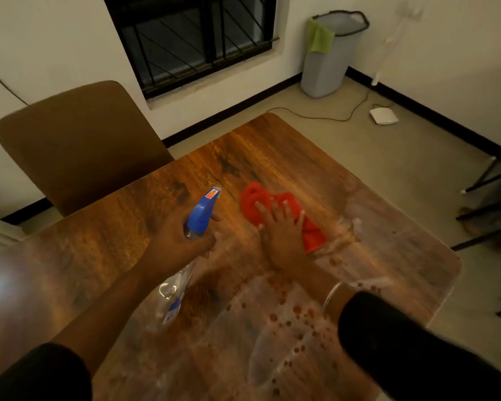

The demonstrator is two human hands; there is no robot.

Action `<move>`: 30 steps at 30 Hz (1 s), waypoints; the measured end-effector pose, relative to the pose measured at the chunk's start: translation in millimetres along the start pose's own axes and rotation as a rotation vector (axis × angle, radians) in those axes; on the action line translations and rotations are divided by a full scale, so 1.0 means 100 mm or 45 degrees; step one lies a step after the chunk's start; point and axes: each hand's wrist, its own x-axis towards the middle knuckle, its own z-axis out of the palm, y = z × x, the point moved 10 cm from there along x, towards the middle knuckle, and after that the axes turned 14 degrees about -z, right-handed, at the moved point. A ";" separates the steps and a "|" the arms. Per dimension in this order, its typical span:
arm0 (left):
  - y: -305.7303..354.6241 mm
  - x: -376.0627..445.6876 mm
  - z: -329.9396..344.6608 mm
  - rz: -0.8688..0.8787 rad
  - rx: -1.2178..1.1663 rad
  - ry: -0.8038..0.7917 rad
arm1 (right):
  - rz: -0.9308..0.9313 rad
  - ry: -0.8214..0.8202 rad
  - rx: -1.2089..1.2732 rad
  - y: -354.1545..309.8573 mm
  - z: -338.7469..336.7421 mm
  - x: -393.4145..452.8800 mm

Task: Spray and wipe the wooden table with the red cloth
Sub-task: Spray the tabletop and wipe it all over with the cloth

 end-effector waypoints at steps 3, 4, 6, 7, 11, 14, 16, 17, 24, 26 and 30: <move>-0.03 -0.10 0.01 -0.005 0.026 -0.062 | -0.414 -0.143 0.037 -0.99 0.46 -0.53; -0.02 -0.15 0.02 -0.004 0.036 -0.074 | -0.503 -0.202 0.003 -1.11 0.55 -0.66; 0.04 -0.24 0.03 0.033 0.065 -0.093 | -0.561 -0.204 -0.104 -0.98 0.42 -0.65; 0.07 -0.27 0.02 0.070 0.080 -0.086 | -0.496 -0.195 -0.134 -0.76 0.28 -0.54; 0.07 -0.42 0.05 0.123 0.112 -0.064 | 0.093 -0.099 -0.071 0.64 -0.51 -0.27; 0.01 -0.46 0.11 0.124 0.109 -0.046 | 0.401 -0.078 0.070 1.31 -0.77 -0.33; -0.02 -0.39 0.18 0.125 0.107 -0.059 | 0.393 -0.074 0.011 1.25 -0.67 -0.35; 0.00 -0.36 0.20 0.130 0.085 -0.058 | 0.323 -0.057 -0.015 1.10 -0.56 -0.35; 0.25 0.01 0.63 0.088 0.109 -0.060 | -0.302 -0.176 -0.085 0.72 -0.17 -0.39; 0.34 0.12 0.80 0.075 0.099 -0.141 | -0.103 -0.064 -0.054 1.26 -0.44 -0.16; 0.42 0.32 1.05 0.011 0.045 -0.240 | 0.304 0.123 0.004 2.33 -1.00 0.27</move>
